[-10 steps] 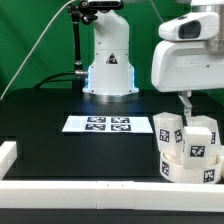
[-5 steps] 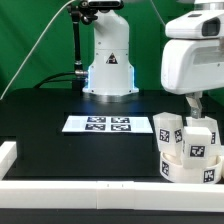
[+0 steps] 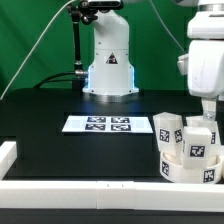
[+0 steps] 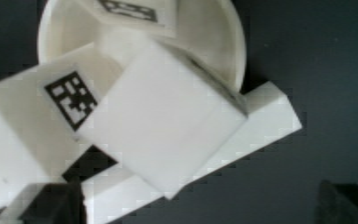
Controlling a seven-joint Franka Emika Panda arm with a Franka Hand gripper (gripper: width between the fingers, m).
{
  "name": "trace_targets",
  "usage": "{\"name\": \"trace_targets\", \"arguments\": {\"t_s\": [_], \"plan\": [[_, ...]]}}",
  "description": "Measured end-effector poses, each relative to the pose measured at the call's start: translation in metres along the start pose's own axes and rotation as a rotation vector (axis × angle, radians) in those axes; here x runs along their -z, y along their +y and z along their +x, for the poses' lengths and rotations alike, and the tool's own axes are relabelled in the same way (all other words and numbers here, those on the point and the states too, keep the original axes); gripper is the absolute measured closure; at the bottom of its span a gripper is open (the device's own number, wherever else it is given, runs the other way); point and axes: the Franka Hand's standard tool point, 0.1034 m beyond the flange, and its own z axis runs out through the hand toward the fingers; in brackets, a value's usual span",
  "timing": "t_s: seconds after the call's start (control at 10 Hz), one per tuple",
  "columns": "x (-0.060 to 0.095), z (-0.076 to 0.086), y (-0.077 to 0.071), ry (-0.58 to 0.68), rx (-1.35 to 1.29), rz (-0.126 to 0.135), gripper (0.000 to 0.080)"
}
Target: Assemble stool
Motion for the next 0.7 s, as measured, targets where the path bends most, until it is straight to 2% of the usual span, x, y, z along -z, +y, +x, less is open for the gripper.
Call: {"name": "trace_targets", "arguments": {"t_s": [0.3, 0.4, 0.7], "plan": [[-0.0012, -0.0028, 0.0022, -0.004, 0.133, -0.003, 0.0151], [-0.0025, -0.0028, 0.0041, -0.004, 0.26, -0.022, 0.0151], [-0.008, -0.0061, 0.0035, -0.039, 0.508, -0.033, 0.0151]]}}
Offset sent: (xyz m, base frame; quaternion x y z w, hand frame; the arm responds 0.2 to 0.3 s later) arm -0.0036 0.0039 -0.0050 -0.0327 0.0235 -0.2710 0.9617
